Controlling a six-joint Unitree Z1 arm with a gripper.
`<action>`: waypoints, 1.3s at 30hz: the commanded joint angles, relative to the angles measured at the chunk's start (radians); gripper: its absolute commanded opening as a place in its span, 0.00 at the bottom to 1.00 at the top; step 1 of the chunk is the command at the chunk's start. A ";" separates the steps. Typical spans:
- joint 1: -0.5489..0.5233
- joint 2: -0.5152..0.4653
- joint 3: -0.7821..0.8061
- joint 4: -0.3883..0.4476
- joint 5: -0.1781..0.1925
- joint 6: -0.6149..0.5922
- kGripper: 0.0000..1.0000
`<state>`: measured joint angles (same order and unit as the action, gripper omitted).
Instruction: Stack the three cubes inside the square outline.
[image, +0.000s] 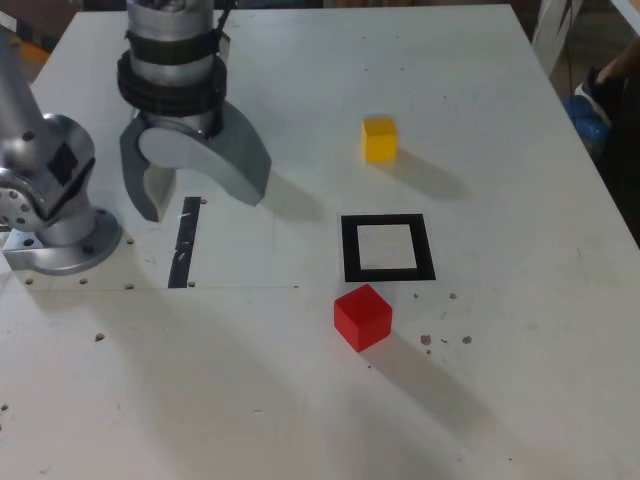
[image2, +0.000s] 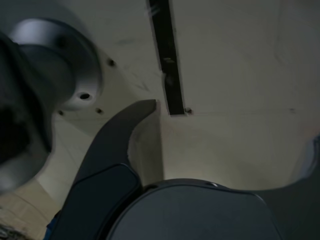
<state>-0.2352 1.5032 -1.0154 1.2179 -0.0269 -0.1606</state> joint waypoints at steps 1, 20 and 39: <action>-0.056 0.027 -0.076 0.039 0.012 -0.056 0.99; -0.250 0.299 -0.398 0.131 0.034 -0.261 0.99; -0.248 0.390 -0.383 -0.049 0.001 -0.441 0.96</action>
<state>-0.4839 1.8791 -1.3884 1.1785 -0.0235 -0.5876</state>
